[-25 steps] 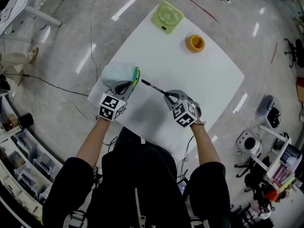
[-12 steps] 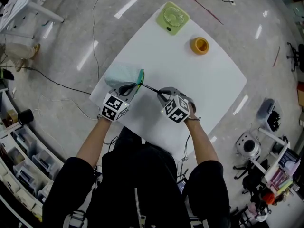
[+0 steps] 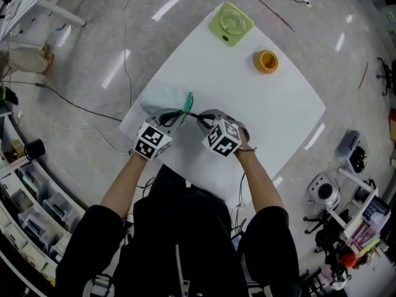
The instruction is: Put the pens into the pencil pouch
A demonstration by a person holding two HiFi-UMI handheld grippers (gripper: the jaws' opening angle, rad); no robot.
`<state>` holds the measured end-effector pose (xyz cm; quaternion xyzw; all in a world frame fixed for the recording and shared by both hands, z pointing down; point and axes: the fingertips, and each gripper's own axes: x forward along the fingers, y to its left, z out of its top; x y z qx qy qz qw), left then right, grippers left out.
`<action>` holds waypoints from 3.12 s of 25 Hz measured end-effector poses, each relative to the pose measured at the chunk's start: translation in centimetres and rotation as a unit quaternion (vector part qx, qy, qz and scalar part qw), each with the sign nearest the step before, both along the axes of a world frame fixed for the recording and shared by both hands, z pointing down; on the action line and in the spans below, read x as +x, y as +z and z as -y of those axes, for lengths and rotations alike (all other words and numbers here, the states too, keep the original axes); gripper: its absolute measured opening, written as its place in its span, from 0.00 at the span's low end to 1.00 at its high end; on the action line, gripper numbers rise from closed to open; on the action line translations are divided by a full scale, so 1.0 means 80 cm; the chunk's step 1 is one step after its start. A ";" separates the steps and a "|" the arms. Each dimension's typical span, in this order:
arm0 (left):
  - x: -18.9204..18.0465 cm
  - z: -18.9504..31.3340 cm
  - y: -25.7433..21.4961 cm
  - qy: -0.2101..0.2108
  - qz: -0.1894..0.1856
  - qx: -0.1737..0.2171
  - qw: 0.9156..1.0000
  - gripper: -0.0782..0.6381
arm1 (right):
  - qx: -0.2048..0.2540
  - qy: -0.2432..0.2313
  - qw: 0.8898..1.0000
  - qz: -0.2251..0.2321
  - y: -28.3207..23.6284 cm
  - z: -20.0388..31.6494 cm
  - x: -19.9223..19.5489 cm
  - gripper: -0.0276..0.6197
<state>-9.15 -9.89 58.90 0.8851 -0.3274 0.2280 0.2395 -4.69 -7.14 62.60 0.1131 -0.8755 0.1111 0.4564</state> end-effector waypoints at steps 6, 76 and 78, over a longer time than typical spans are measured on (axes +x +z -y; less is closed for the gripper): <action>0.000 0.002 0.000 0.003 -0.010 -0.005 1.000 0.16 | -0.005 -0.013 1.000 0.017 0.002 0.009 -0.029 0.12; -0.004 0.004 0.028 -0.067 0.021 0.013 0.997 0.38 | 0.046 0.321 0.936 0.133 -0.047 0.004 0.093 0.23; -0.006 -0.006 0.009 -0.078 0.018 0.026 0.996 0.37 | 0.051 0.334 0.930 0.148 -0.058 -0.003 0.105 0.22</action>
